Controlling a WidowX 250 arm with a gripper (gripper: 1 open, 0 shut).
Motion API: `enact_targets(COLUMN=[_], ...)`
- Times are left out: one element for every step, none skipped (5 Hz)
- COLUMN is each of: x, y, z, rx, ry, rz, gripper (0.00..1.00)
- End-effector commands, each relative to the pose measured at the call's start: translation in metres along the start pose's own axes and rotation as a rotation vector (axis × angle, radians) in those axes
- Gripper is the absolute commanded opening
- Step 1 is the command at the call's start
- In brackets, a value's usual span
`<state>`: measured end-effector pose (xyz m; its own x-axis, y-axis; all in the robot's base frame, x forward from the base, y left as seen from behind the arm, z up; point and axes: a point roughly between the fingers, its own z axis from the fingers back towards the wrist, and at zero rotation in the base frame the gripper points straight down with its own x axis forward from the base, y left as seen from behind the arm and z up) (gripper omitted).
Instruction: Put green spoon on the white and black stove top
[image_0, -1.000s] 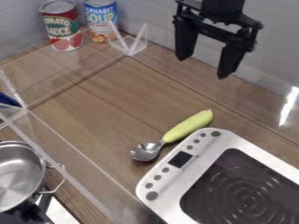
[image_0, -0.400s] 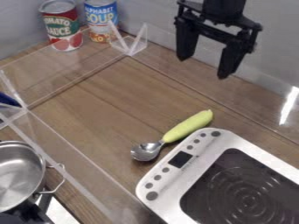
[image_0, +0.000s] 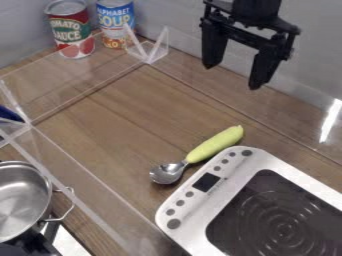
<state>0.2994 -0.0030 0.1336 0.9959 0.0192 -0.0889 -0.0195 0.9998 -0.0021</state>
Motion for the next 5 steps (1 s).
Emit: enact_targets(x=[-0.003, -0.011, -0.018, -0.024, -0.023], y=[0.007, 0.005, 0.001, -0.006, -0.009], z=[0.001, -0.022, -0.042, -0.054, -0.068], rx=[0.001, -0.001, -0.004, -0.009, -0.010], ry=[-0.040, -0.024, -0.021, -0.029, -0.039], rz=[-0.024, -0.100, -0.174, -0.284, -0.346], gripper=[1.00, 1.00, 1.00, 1.00, 1.00])
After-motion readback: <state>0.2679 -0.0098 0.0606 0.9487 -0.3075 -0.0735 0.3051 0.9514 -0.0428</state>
